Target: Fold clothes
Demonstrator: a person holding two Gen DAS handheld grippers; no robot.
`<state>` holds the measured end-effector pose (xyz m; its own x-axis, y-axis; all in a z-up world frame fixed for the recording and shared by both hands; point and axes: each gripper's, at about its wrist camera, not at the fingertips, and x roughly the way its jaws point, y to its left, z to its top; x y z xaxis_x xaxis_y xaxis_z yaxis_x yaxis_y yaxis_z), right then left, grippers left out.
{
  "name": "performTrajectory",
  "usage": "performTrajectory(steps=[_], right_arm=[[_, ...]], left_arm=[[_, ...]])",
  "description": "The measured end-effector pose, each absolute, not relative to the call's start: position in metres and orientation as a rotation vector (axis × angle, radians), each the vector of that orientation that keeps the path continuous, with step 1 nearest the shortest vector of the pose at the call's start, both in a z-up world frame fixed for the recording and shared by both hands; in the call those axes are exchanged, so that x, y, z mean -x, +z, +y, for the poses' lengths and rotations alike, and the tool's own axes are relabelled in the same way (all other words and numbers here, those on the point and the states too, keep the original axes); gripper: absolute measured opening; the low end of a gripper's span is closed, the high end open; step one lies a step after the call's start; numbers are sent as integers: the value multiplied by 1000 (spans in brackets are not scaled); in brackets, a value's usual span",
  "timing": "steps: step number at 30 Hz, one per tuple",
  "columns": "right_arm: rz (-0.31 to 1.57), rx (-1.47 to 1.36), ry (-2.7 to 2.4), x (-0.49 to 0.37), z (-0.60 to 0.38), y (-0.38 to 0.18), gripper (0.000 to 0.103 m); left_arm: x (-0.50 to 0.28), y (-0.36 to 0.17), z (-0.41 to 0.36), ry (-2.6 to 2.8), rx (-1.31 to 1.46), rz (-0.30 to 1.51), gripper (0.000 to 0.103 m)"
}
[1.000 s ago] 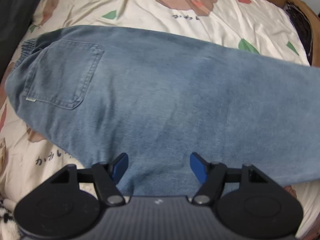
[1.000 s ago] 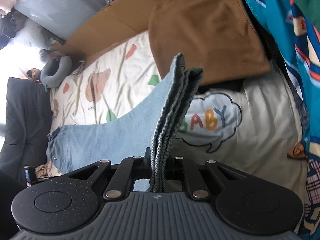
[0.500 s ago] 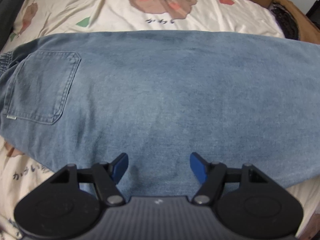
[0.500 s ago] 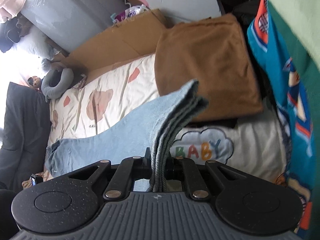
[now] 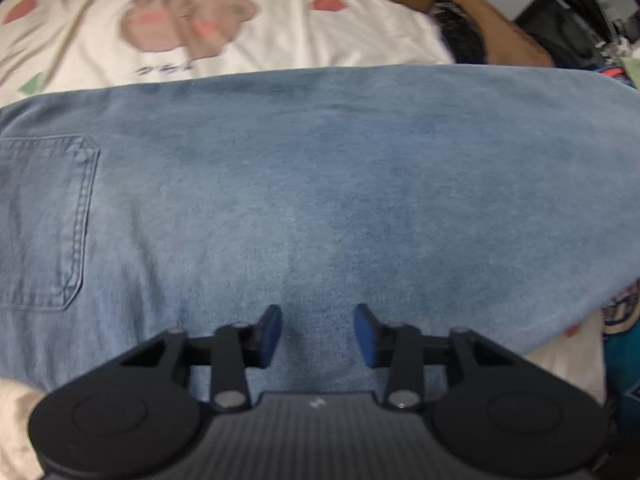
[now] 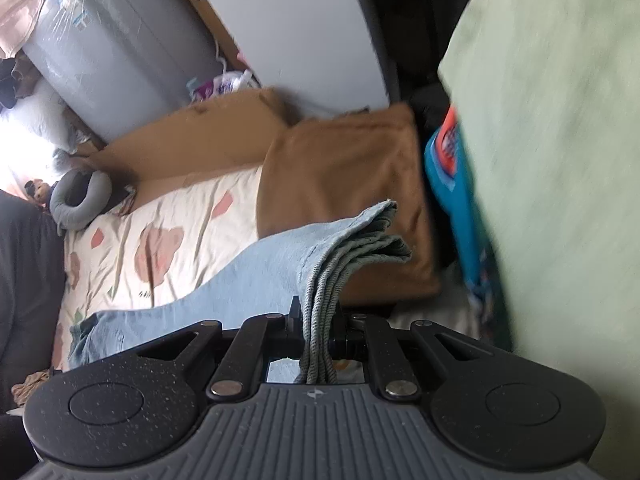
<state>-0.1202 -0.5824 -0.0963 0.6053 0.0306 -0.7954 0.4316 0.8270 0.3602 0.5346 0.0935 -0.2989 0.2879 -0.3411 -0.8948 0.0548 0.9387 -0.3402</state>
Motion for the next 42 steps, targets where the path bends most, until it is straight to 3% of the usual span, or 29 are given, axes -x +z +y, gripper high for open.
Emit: performTrajectory(steps=[2, 10, 21, 34, 42], right_arm=[[900, -547, -256, 118, -587, -86, 8], [929, -497, -272, 102, -581, -70, 9], [947, -413, -232, 85, -545, -60, 9], [962, -400, -240, 76, -529, -66, 9], [948, -396, -231, 77, -527, -59, 9]], left_arm=[[-537, -299, 88, -321, 295, 1244, 15], [-549, -316, 68, -494, 313, 1240, 7], [-540, -367, 76, -480, 375, 1310, 2], [-503, -387, 99, -552, 341, 1434, 0], [-507, -386, 131, -517, 394, 1388, 1]])
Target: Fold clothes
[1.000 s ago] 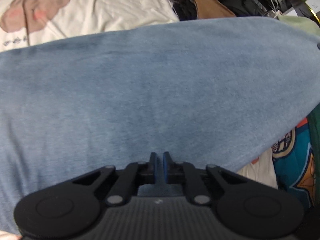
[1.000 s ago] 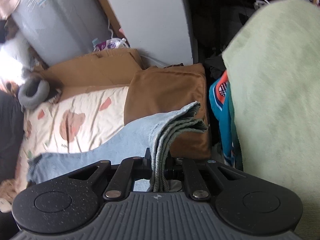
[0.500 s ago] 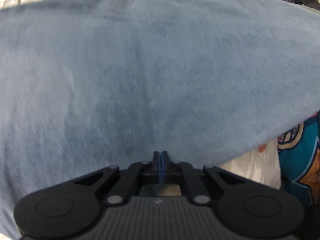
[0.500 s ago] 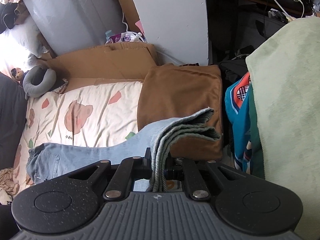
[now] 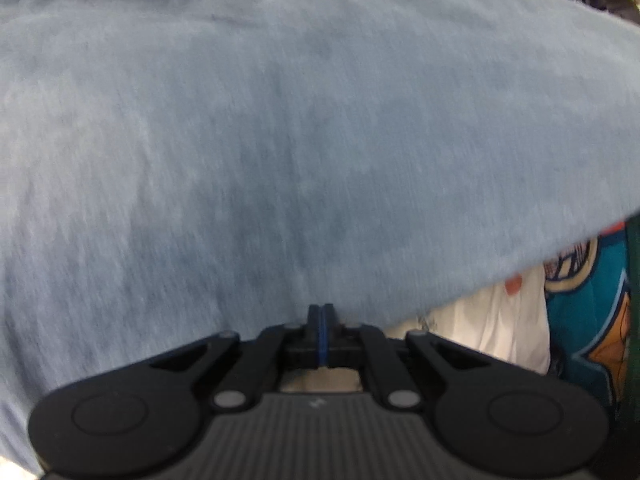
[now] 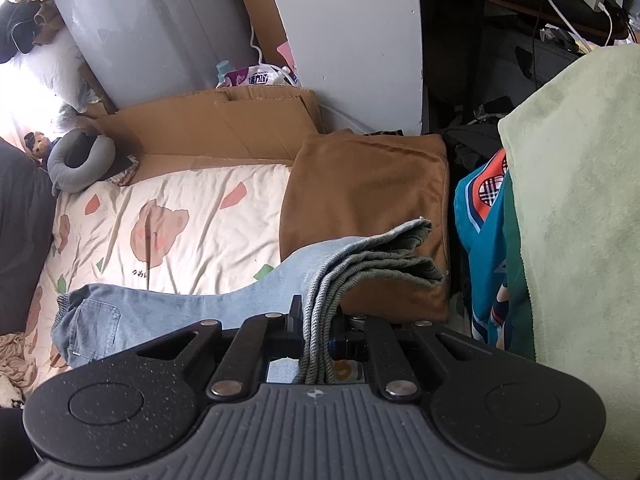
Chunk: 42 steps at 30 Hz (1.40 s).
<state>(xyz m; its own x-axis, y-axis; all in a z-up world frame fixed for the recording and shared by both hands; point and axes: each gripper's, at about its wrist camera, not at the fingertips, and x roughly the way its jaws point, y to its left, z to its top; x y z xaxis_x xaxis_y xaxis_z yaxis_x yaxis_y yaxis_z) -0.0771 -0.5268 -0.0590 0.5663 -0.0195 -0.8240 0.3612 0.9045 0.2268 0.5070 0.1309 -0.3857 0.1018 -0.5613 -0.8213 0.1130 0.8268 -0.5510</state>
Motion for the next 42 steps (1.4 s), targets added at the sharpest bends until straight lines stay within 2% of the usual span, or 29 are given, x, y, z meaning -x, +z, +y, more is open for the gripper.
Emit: performTrajectory(steps=[22, 26, 29, 31, 42], right_arm=[[944, -381, -237, 69, -510, -46, 9], [952, -380, -242, 66, -508, -48, 9], [958, -377, -244, 63, -506, -47, 9], [960, -374, -244, 60, -505, -46, 9], [955, -359, -213, 48, -491, -31, 9]], left_arm=[[-606, -402, 207, -417, 474, 1236, 3], [-604, -368, 184, -393, 504, 1195, 3], [-621, -369, 152, -362, 513, 1169, 3], [-673, -383, 91, -337, 519, 1155, 3], [-685, -388, 94, -281, 560, 1142, 2]])
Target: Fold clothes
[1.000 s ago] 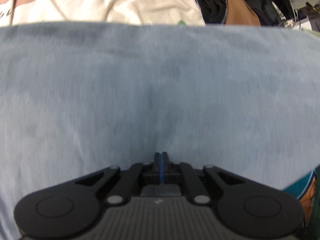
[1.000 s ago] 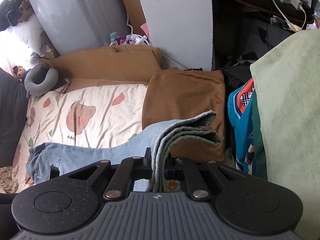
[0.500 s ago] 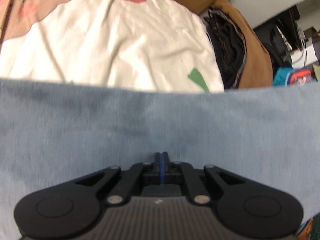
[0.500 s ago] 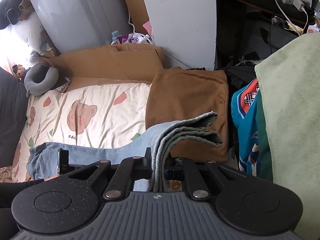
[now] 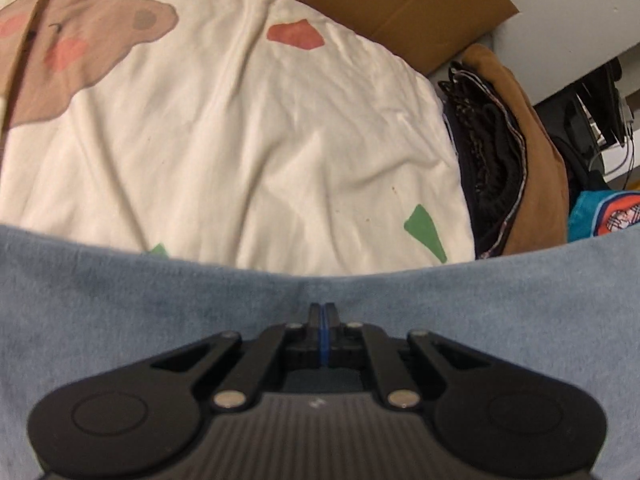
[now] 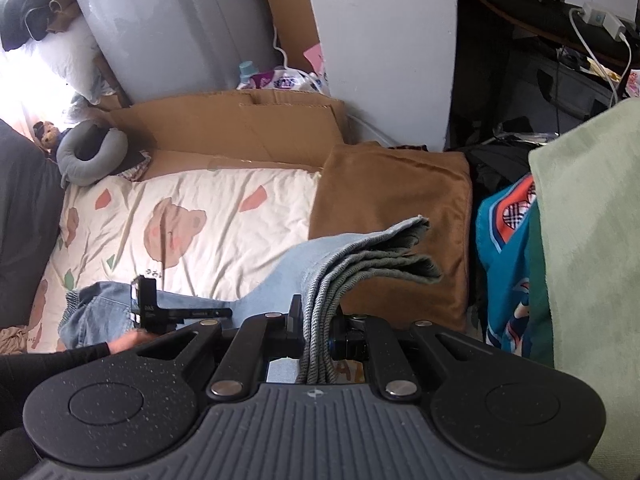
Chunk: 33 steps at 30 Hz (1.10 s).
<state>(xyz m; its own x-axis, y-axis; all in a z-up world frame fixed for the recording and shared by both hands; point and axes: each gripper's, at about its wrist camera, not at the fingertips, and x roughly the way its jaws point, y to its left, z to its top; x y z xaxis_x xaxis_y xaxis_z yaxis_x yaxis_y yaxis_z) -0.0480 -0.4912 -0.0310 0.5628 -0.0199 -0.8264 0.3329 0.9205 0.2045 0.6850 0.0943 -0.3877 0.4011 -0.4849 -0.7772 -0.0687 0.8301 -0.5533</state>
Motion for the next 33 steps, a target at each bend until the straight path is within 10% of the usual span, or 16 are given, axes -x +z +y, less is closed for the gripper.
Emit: performTrajectory(steps=[16, 26, 33], right_arm=[[904, -341, -112, 21, -458, -2, 9], [926, -361, -21, -6, -434, 19, 9], [921, -371, 73, -27, -407, 38, 9]], left_arm=[[-588, -387, 74, -353, 595, 1272, 4], [-553, -347, 89, -320, 462, 1287, 52], [-537, -307, 139, -188, 467, 1216, 63]])
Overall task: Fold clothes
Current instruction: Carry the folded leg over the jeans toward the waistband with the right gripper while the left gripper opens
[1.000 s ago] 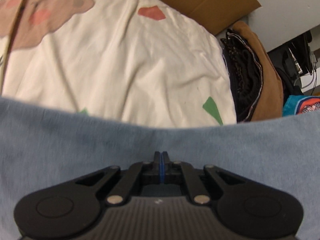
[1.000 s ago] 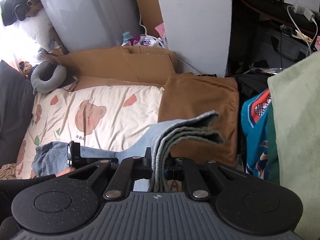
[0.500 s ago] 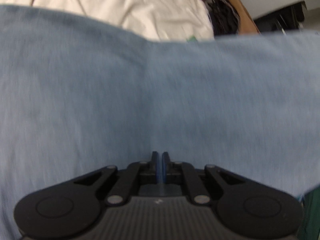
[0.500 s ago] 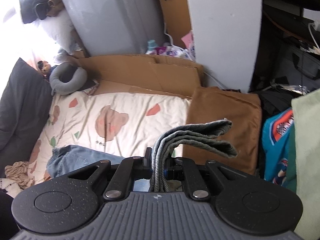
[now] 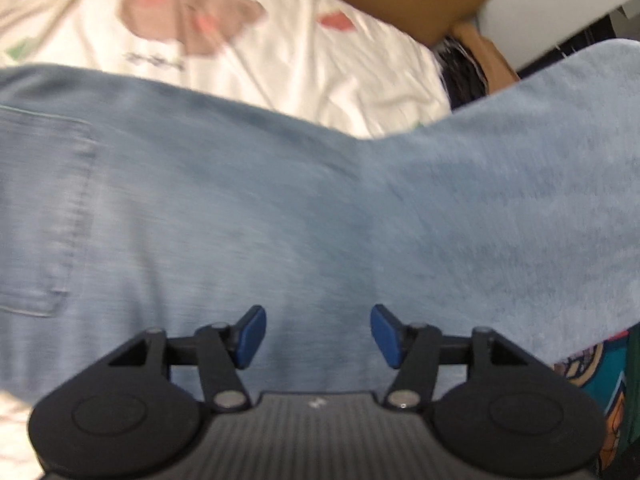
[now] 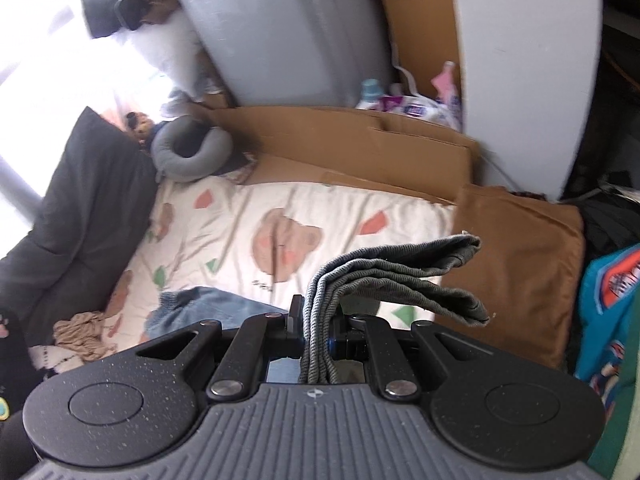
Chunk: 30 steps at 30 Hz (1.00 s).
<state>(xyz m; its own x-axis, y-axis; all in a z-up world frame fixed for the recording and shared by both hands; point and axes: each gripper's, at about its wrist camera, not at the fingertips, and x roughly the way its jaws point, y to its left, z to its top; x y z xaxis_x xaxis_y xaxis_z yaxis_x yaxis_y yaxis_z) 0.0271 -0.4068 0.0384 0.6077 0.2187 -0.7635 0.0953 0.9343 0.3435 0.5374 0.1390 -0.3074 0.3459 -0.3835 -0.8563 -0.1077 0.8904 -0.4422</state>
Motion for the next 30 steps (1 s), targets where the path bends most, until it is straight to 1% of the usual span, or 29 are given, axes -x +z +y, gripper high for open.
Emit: performTrajectory(steps=[4, 11, 18, 26, 30], right_arm=[[931, -348, 141, -44, -382, 45, 9], [951, -336, 246, -73, -336, 50, 10], [971, -337, 335, -100, -290, 49, 10], [988, -384, 380, -121, -246, 28, 10], [1000, -461, 360, -131, -237, 12, 10]], left_arm=[[-518, -278, 173, -97, 487, 1129, 70], [-473, -252, 224, 64, 572, 1058, 70], [-429, -243, 254, 176, 629, 1032, 70], [-398, -247, 268, 250, 698, 1017, 70], [-390, -250, 270, 267, 715, 1016, 70]])
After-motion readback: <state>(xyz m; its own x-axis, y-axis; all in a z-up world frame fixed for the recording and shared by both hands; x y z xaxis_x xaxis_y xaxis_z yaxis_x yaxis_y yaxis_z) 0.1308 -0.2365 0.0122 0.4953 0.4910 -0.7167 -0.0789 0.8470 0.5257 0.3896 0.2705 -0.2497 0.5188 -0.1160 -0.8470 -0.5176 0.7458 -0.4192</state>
